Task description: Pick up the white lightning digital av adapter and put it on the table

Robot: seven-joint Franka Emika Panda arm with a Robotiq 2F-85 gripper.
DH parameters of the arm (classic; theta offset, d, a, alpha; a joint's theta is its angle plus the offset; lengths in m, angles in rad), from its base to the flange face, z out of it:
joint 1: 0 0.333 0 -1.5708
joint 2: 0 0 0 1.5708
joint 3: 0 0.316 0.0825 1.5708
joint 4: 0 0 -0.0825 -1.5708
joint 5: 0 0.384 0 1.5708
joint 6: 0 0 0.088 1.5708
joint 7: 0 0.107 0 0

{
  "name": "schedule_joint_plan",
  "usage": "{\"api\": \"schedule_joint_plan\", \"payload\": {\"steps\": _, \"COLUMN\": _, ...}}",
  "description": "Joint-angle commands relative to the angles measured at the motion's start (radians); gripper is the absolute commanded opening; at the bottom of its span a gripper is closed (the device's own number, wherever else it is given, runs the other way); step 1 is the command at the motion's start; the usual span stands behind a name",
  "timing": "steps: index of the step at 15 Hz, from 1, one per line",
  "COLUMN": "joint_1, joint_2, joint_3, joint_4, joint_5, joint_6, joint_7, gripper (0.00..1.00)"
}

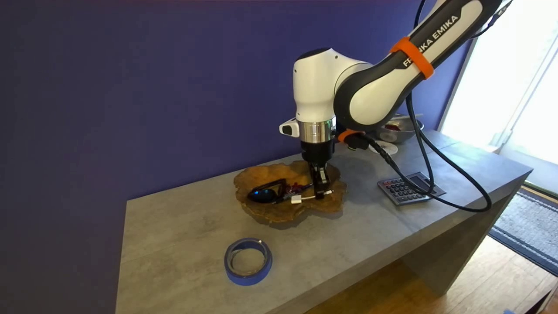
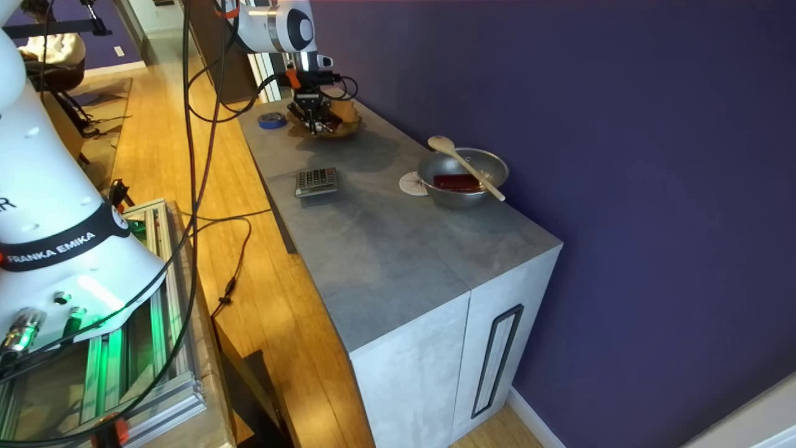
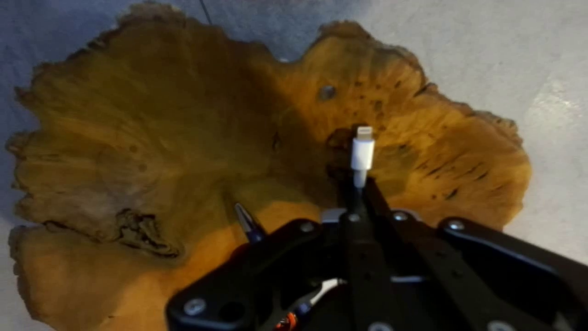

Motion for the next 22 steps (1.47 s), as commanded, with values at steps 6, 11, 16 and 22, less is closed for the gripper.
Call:
{"api": "schedule_joint_plan", "payload": {"steps": 6, "joint_1": 0.03, "joint_2": -0.259, "joint_3": -0.05, "joint_4": -0.259, "joint_5": -0.146, "joint_6": 0.123, "joint_7": 0.134, "gripper": 0.01}}
{"api": "schedule_joint_plan", "payload": {"steps": 11, "joint_1": 0.023, "joint_2": -0.452, "joint_3": -0.077, "joint_4": -0.489, "joint_5": -0.196, "joint_6": 0.149, "joint_7": 0.368, "gripper": 0.01}}
{"api": "schedule_joint_plan", "payload": {"steps": 16, "joint_1": -0.032, "joint_2": -0.593, "joint_3": -0.084, "joint_4": -0.758, "joint_5": -0.171, "joint_6": 0.306, "joint_7": 0.59, "gripper": 0.01}}
{"api": "schedule_joint_plan", "payload": {"steps": 22, "joint_1": -0.025, "joint_2": -0.6, "joint_3": -0.207, "joint_4": -0.961, "joint_5": -0.262, "joint_6": 0.588, "joint_7": 0.848, "gripper": 0.01}}
